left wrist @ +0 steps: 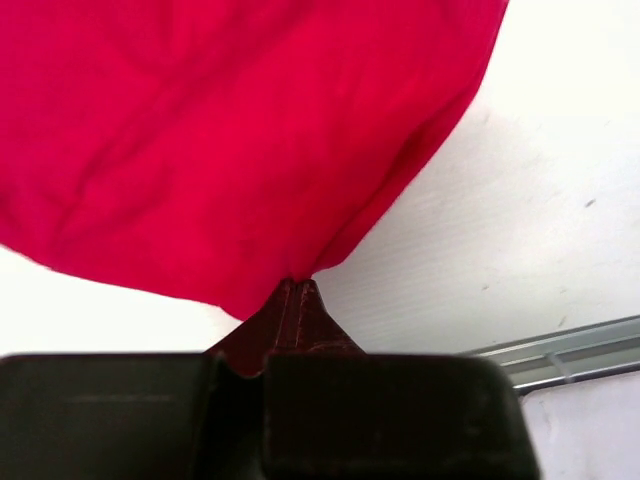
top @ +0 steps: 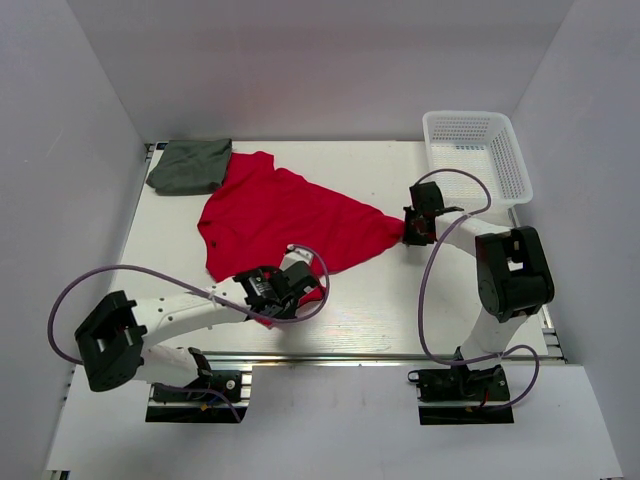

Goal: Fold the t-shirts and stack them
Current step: Flatten out the tshirt

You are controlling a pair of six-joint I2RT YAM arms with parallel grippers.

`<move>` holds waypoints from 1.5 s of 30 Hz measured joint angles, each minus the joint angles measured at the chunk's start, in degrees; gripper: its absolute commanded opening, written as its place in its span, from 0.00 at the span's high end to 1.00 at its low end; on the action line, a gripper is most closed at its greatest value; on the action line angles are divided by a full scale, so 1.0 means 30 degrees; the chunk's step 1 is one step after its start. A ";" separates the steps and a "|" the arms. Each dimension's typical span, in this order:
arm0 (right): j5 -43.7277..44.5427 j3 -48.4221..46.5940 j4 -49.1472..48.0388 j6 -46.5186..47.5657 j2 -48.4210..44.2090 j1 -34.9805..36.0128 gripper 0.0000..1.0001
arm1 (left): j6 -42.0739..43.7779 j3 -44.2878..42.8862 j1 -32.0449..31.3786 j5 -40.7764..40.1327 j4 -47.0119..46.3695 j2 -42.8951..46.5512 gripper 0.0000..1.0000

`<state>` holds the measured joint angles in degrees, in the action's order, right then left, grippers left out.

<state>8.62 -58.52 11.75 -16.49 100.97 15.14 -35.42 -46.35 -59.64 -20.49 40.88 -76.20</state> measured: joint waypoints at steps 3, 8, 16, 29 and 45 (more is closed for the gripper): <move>0.0087 -0.0124 0.0138 -0.0066 -0.0058 0.0000 1.00 | 0.0000 -0.0780 0.0000 -0.1056 0.0576 0.0641 1.00; -0.1319 -0.0597 0.1435 0.0153 -0.1508 -0.0022 1.00 | -0.0189 -0.3315 0.0124 -0.4379 0.1508 0.2018 1.00; -0.3716 -0.2550 0.3169 0.0699 -0.6076 -0.0175 1.00 | -0.0597 -0.8706 0.0342 -1.1927 0.2907 0.3279 1.00; -0.1392 -0.6747 0.5282 0.1457 -0.9872 -0.1559 1.00 | 1.5679 -1.1548 0.0408 -1.8790 -1.1409 0.6411 1.00; -0.0714 -1.0630 0.6470 0.3621 -1.6138 -0.1545 1.00 | 2.1726 -2.2301 0.0117 -1.5132 -1.1198 0.2463 1.00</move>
<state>6.48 -90.41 31.16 -5.63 52.56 10.50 29.76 -113.25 -59.29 -65.89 7.29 -68.82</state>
